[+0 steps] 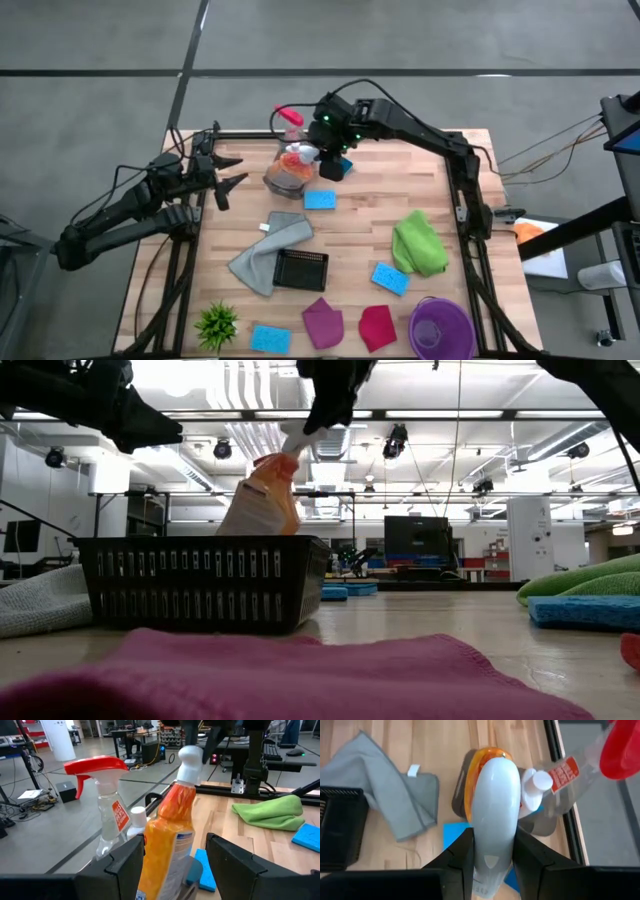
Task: Pick & Place Kitchen Items
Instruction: Put the orange spray bottle into the gray bin
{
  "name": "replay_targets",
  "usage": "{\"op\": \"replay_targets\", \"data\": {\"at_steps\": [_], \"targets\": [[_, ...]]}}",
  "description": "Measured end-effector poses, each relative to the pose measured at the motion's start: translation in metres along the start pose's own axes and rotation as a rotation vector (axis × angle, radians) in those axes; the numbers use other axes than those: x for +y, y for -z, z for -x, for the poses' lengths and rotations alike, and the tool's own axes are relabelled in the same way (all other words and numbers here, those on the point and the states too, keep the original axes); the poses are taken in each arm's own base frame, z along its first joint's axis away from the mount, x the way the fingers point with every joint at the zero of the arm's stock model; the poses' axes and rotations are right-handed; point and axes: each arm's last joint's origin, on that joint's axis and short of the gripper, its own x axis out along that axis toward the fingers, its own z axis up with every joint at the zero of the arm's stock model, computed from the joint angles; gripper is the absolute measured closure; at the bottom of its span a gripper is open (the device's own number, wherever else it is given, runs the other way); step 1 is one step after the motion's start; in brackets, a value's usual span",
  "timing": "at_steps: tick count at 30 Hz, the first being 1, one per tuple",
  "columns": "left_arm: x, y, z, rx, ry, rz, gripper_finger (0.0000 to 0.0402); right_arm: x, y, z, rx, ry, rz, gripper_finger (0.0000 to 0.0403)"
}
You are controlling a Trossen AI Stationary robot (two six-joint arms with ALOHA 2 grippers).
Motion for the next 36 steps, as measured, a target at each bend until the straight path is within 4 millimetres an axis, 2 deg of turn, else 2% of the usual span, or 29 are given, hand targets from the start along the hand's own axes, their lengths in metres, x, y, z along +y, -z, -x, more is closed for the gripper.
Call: {"op": "replay_targets", "data": {"at_steps": [12, 15, 22, 25, 28, 32, 36], "targets": [[0.000, 0.000, 0.000, 0.002, -0.001, 0.000, 0.0185, -0.004, 0.001, -0.001, 0.004, -0.008, 0.009, 0.0301], [0.000, 0.000, 0.000, 0.003, -0.001, 0.000, 0.0185, -0.004, 0.001, -0.001, 0.004, -0.008, 0.009, 0.0266], [0.000, 0.000, 0.000, 0.003, -0.001, 0.001, 0.0186, -0.004, -0.001, 0.003, -0.006, 0.015, 0.008, 0.0149], [0.000, 0.001, 0.000, 0.005, -0.001, 0.001, 0.0186, -0.003, -0.004, 0.014, -0.037, 0.023, 0.012, 0.0110], [0.000, 0.001, 0.000, 0.005, -0.001, 0.001, 0.0186, -0.002, -0.006, 0.031, -0.092, 0.035, 0.016, 0.0089], [0.000, 0.000, 0.000, 0.004, -0.001, 0.000, 0.0186, 0.000, -0.011, 0.057, -0.206, 0.052, 0.030, 0.0083], [0.000, 0.000, 0.000, 0.002, -0.001, -0.001, 0.0186, 0.005, -0.024, 0.084, -0.414, -0.016, 0.078, 0.0082]]}}
